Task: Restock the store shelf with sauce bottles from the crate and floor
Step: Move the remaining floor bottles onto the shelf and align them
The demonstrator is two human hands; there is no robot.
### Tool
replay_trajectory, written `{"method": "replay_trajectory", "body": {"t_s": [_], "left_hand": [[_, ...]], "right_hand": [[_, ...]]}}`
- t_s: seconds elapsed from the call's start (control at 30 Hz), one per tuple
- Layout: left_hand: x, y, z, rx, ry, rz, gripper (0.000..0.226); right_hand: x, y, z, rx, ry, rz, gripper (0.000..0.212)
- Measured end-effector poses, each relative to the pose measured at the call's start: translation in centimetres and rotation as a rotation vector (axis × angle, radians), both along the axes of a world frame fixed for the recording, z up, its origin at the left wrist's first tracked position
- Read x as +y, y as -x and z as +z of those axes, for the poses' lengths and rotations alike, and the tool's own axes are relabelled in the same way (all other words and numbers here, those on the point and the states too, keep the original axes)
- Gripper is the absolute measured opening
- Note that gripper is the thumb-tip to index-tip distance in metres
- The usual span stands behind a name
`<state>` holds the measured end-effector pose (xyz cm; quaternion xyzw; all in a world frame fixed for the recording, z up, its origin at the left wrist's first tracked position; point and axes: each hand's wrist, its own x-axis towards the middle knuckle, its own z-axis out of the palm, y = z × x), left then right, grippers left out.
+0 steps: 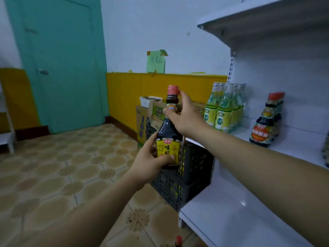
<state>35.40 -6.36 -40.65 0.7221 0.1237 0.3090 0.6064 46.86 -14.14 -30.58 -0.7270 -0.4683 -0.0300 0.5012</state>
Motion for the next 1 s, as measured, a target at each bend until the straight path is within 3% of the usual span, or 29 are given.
{"method": "replay_trajectory", "body": {"t_s": [0.17, 0.37, 0.43, 0.53, 0.57, 0.73, 1.0], "left_hand": [[-4.6, 0.2, 5.5, -0.156, 0.010, 0.020, 0.068], [-9.5, -1.5, 8.2, -0.238, -0.014, -0.059, 0.064], [-11.0, -2.5, 8.3, -0.243, -0.020, -0.098, 0.067], [-13.1, -4.1, 8.2, -0.225, -0.041, -0.170, 0.077], [-13.9, -4.6, 8.2, -0.219, -0.042, -0.199, 0.078], [-18.1, -7.5, 7.8, -0.182, -0.056, -0.371, 0.078], [-25.1, -12.2, 7.0, -0.147, -0.158, -0.632, 0.068]], "right_hand": [[-5.6, 1.1, 4.1, 0.001, -0.028, 0.020, 0.071], [-11.9, 0.8, 5.8, 0.023, 0.037, -0.044, 0.037], [-13.9, 0.8, 5.6, -0.001, 0.054, -0.112, 0.047], [-16.5, 0.8, 5.1, -0.058, 0.079, -0.279, 0.089], [-17.5, 0.5, 4.9, -0.055, 0.081, -0.323, 0.090], [-23.4, -0.4, 4.2, 0.030, 0.037, -0.471, 0.045], [-31.2, -1.2, 2.9, 0.117, -0.018, -0.727, 0.032]]}}
